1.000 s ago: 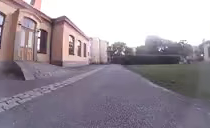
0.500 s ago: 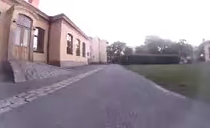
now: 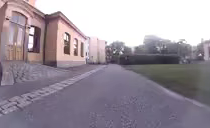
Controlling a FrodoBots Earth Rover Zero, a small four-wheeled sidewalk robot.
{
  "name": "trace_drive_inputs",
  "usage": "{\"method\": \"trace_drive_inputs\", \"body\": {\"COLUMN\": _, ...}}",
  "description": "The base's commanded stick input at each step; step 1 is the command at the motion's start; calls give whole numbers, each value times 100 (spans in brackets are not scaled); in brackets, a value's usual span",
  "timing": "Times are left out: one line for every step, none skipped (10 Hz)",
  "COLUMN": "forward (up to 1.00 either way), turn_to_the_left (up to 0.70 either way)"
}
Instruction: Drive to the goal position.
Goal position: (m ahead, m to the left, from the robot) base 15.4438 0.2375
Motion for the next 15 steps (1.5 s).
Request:
{"method": "trace_drive_inputs", "body": {"forward": 100, "turn_to_the_left": 0}}
{"method": "trace_drive_inputs", "body": {"forward": 100, "turn_to_the_left": 0}}
{"method": "trace_drive_inputs", "body": {"forward": 100, "turn_to_the_left": 0}}
{"method": "trace_drive_inputs", "body": {"forward": 100, "turn_to_the_left": 0}}
{"method": "trace_drive_inputs", "body": {"forward": 100, "turn_to_the_left": 0}}
{"method": "trace_drive_inputs", "body": {"forward": 100, "turn_to_the_left": 0}}
{"method": "trace_drive_inputs", "body": {"forward": 100, "turn_to_the_left": 0}}
{"method": "trace_drive_inputs", "body": {"forward": 100, "turn_to_the_left": 0}}
{"method": "trace_drive_inputs", "body": {"forward": 100, "turn_to_the_left": 0}}
{"method": "trace_drive_inputs", "body": {"forward": 100, "turn_to_the_left": 0}}
{"method": "trace_drive_inputs", "body": {"forward": 100, "turn_to_the_left": 0}}
{"method": "trace_drive_inputs", "body": {"forward": 100, "turn_to_the_left": 0}}
{"method": "trace_drive_inputs", "body": {"forward": 100, "turn_to_the_left": 0}}
{"method": "trace_drive_inputs", "body": {"forward": 100, "turn_to_the_left": 0}}
{"method": "trace_drive_inputs", "body": {"forward": 100, "turn_to_the_left": 0}}
